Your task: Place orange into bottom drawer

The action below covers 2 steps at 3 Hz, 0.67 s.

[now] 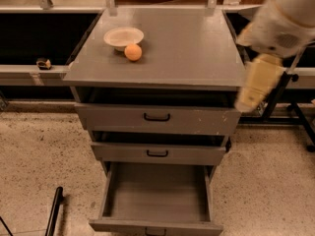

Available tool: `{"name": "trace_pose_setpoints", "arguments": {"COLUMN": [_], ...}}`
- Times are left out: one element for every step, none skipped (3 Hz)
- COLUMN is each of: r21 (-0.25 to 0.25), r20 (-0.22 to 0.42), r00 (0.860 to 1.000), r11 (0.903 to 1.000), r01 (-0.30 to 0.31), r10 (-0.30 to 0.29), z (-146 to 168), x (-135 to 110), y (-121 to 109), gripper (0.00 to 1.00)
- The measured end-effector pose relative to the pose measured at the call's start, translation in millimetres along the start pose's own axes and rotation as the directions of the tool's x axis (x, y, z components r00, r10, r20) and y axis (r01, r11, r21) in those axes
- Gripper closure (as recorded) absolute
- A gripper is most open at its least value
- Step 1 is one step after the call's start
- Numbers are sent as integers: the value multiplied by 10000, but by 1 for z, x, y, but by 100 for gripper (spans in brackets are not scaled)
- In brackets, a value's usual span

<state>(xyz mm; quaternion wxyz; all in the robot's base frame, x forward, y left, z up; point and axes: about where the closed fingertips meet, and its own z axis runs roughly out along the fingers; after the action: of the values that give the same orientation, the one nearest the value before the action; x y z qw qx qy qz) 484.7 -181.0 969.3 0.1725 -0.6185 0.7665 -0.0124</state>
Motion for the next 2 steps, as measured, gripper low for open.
{"name": "trace_pose_setpoints", "arguments": {"r21": [-304, -214], "r20": [374, 1215], "r00": [9978, 9857], "r11": [9980, 9925], "r01": [560, 1202], "r10": [-549, -1167], "z": [55, 98], "x": [-64, -124], "y": [-67, -105], "gripper": [0, 0]}}
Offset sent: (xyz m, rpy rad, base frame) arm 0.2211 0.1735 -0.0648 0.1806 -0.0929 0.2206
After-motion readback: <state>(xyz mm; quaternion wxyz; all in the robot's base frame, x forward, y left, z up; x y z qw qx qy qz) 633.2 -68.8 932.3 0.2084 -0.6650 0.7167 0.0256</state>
